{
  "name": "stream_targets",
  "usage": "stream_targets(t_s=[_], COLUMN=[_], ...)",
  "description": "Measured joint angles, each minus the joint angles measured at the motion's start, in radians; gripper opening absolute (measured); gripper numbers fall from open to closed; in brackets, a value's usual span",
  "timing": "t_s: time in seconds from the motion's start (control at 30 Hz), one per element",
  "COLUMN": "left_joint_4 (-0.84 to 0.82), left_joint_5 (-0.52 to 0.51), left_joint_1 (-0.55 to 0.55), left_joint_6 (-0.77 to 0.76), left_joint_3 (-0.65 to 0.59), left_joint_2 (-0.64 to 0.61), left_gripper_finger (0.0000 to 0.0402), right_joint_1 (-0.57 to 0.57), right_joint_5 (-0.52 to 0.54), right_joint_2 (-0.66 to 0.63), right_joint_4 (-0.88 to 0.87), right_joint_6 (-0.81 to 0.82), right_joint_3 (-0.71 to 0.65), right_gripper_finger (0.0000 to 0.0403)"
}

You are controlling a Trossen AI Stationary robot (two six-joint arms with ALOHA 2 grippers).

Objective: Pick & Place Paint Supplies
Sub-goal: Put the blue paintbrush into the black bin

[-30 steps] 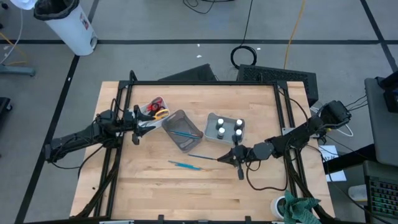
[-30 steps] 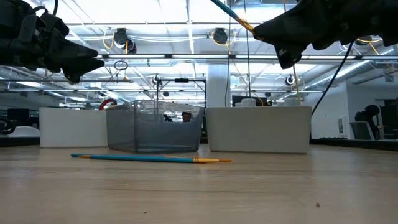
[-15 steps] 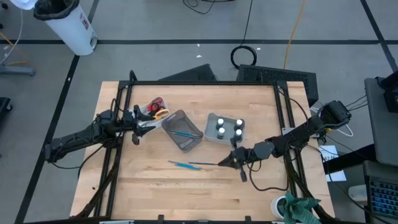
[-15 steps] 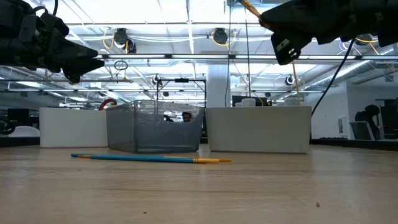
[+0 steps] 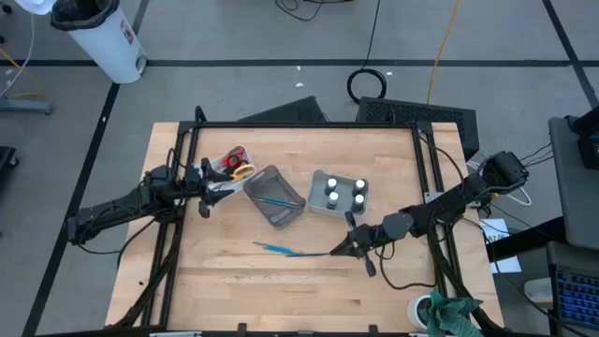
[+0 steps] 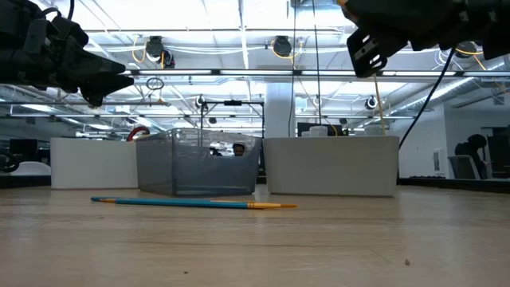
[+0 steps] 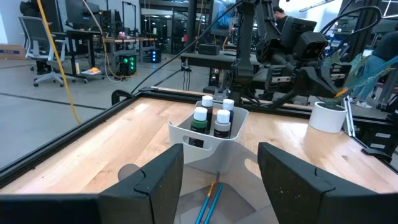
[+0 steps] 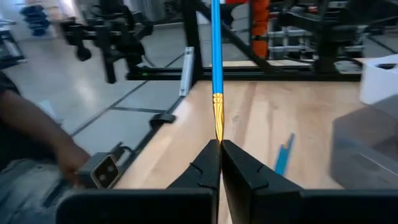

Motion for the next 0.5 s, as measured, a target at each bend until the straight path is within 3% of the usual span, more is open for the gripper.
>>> stream_targets(t_s=[0.3, 0.5], left_joint_4=[0.000, 0.000], left_joint_5=[0.000, 0.000], left_joint_1=[0.000, 0.000], left_joint_6=[0.000, -0.001], left_joint_3=[0.000, 0.000], left_joint_2=[0.000, 0.000], left_gripper_finger=[0.0214, 0.0214], right_joint_1=[0.001, 0.002], right_joint_5=[-0.099, -0.231], right_joint_2=[0.000, 0.000], right_joint_4=[0.015, 0.048], right_joint_6=[-0.006, -0.035], right_joint_3=[0.000, 0.000], right_gripper_finger=[0.0000, 0.0000])
